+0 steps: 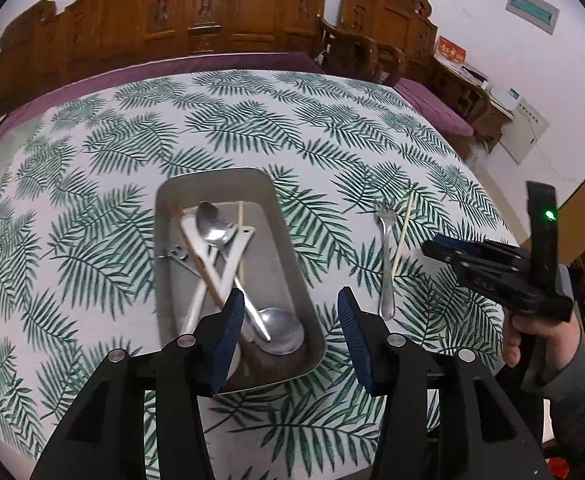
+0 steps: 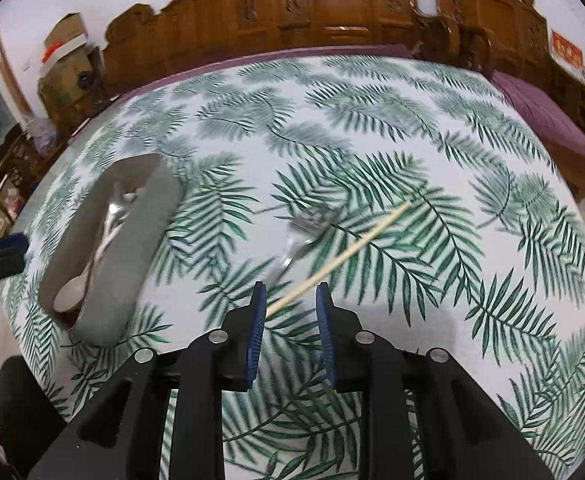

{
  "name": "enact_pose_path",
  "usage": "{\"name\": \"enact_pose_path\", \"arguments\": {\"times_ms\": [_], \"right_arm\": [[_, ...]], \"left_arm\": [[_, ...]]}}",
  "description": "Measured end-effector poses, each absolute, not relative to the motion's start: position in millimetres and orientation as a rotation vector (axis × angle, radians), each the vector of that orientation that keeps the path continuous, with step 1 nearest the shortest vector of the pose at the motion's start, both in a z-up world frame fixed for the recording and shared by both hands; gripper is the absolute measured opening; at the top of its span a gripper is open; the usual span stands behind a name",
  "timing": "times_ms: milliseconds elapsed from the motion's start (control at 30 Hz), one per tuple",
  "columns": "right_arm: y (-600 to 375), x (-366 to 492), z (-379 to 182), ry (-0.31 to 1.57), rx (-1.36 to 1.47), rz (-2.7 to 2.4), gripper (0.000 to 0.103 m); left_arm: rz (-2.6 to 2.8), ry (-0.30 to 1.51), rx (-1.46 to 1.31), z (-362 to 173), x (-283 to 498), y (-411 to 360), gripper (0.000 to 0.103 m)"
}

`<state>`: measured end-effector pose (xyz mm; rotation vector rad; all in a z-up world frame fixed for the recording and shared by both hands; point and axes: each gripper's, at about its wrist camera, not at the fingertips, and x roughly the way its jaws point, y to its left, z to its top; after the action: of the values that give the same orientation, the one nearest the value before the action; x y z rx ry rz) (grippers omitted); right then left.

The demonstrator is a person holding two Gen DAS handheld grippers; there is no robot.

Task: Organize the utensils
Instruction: 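Grasp the second wooden chopstick upright with the right tool, then grasp the metal fork with the left tool while the right tool holds the chopstick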

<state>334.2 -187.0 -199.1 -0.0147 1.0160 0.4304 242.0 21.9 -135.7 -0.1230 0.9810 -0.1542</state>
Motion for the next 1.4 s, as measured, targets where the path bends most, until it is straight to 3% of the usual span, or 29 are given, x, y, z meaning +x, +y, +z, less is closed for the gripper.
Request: {"name": "enact_pose_path", "arguments": {"times_ms": [367,700,800,833,867,1400], "right_arm": [[-185,380,-227,1.088,0.013,0.324,0.028],[-176,378,-230,1.113,-0.146,0.295,0.026],[-188,376,-230,1.117,-0.131,0.306,0.02],[-191,376,-230,1.123,-0.135,0.305,0.008],[-194,375,-231,1.123,-0.14,0.304,0.006],[-252,354,-223,1.088,-0.05,0.366,0.006]], "left_arm": [[-0.166,1.001,-0.102,-145,253,3,0.046],[-0.174,1.004,-0.088,-144,257,-8,0.046],[-0.177,1.005,-0.083,-144,258,-13,0.046],[-0.178,1.007,-0.081,-145,259,-15,0.046],[-0.179,1.009,-0.078,-145,260,-17,0.046],[-0.229,1.042,-0.023,-172,300,-79,0.046]]}}
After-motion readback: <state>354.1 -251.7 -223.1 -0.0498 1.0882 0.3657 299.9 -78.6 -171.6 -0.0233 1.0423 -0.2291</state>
